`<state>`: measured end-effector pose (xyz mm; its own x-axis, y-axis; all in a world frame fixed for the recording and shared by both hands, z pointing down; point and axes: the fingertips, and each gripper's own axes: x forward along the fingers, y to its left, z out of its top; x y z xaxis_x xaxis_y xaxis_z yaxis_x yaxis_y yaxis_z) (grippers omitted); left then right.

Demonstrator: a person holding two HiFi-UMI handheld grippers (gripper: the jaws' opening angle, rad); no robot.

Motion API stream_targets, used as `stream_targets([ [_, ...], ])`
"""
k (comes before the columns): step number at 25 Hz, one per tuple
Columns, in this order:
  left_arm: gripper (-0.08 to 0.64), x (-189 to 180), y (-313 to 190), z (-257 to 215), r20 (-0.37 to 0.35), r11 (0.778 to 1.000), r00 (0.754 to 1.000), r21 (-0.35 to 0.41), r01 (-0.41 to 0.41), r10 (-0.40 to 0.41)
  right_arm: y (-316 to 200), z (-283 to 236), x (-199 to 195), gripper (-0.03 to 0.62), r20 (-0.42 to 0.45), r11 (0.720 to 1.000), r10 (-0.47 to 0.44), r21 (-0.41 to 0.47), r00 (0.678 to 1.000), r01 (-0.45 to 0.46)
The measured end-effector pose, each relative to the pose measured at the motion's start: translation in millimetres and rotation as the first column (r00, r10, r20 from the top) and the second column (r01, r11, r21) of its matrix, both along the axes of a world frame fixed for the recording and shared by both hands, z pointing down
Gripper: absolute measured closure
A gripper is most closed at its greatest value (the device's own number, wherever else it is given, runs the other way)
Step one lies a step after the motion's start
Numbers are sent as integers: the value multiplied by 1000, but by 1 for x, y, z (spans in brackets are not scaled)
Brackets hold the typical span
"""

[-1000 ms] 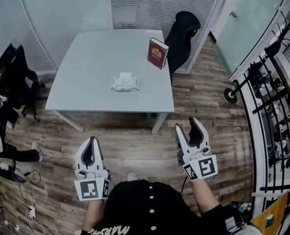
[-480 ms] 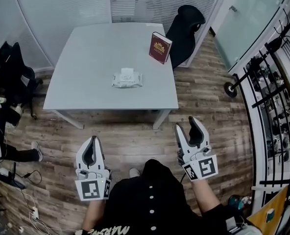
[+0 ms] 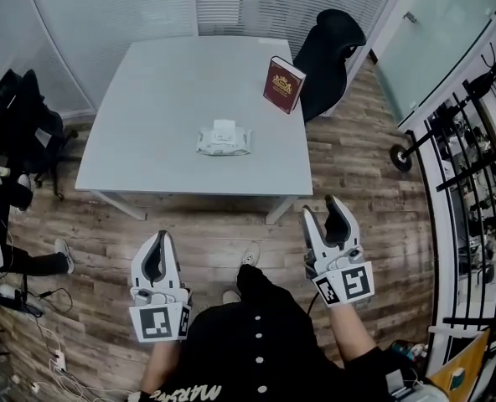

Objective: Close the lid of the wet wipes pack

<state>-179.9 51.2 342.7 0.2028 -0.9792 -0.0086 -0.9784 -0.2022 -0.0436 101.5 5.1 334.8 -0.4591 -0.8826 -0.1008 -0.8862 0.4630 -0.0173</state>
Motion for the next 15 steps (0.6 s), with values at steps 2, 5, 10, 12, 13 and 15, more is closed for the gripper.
stream_targets([
  [2,554,0,-12,-2,5,1000,1000,5,3,-3,-13,0,-1,386,2,1000,-6,1,1000,6],
  [5,554,1,-32,-6,12,1000,1000,13,7,-7,-34,0,-1,387,4,1000,-14,0,1000,14],
  [10,554,3,-68,-7,12,1000,1000,15,11,-11,-70,2,1,387,5,1000,-21,-6,1000,21],
  [12,555,3,-85,-8,13,1000,1000,15,11,-11,-88,2,1,387,6,1000,-23,-8,1000,23],
  [13,555,3,-94,-8,14,1000,1000,17,11,-12,-96,2,1,387,6,1000,-24,-7,1000,24],
  [15,555,3,-109,-11,13,1000,1000,21,15,-16,-112,0,1,387,6,1000,-29,-5,1000,29],
])
